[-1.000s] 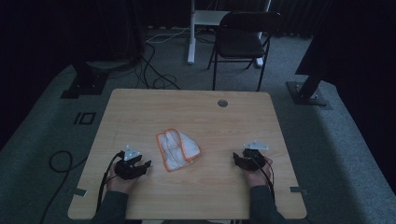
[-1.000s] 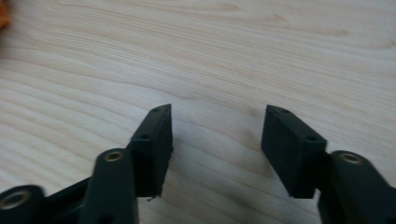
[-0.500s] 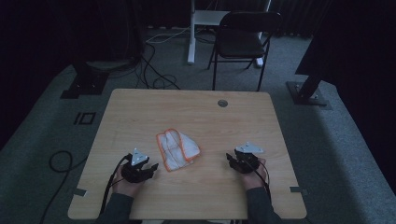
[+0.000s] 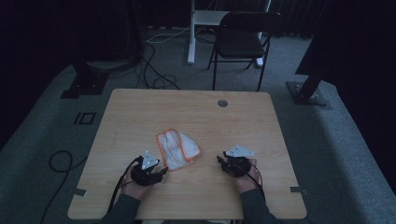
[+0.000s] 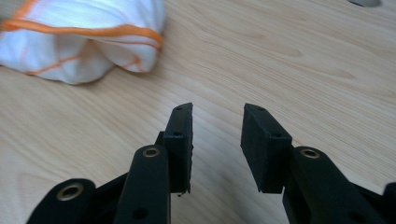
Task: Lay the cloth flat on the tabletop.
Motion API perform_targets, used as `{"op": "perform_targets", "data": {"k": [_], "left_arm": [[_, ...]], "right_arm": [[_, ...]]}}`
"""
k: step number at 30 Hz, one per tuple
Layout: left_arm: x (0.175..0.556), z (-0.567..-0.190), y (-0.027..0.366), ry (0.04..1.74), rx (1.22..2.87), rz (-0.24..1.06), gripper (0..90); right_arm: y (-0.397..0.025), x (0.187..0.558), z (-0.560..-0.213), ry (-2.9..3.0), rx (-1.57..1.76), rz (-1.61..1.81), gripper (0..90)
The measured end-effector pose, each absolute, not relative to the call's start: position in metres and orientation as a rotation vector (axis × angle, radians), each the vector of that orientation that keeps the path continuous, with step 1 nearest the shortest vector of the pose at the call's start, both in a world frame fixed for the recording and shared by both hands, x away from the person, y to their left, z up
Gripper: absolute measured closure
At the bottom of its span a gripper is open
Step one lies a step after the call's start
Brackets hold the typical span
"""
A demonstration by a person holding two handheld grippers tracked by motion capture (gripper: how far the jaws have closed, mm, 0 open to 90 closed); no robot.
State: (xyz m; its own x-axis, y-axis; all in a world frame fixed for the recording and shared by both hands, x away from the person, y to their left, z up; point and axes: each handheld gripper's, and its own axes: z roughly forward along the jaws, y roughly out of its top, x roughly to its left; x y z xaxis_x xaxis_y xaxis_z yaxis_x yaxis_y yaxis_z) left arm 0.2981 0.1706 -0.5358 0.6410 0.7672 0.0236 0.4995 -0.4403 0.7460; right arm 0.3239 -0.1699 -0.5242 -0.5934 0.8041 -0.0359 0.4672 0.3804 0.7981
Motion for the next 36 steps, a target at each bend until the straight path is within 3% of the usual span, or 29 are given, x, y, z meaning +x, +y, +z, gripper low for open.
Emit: {"op": "perform_targets", "data": {"k": [8, 18, 21, 26, 30, 36], "left_arm": [[0.3, -0.539, 0.162, 0.963, 2.151, 0.47, 50.0], [0.304, -0.542, 0.16, 0.964, 2.162, 0.472, 50.3], [0.305, -0.543, 0.16, 0.969, 2.161, 0.475, 51.4], [0.306, -0.543, 0.161, 0.977, 2.154, 0.481, 57.3], [0.306, -0.542, 0.162, 0.978, 2.151, 0.479, 66.1], [0.306, -0.541, 0.164, 0.978, 2.169, 0.484, 81.4]], "right_arm": [[-0.151, 0.319, -0.52, 2.282, 0.968, 1.107, 63.3], [-0.129, 0.324, -0.518, 2.328, 0.888, 1.058, 52.5], [-0.12, 0.325, -0.519, 2.362, 0.847, 1.021, 43.0], [-0.105, 0.328, -0.519, 2.359, 0.774, 0.966, 44.1], [-0.099, 0.333, -0.515, 2.337, 0.746, 0.97, 48.2], [-0.097, 0.336, -0.506, 2.345, 0.702, 1.043, 81.2]]}}
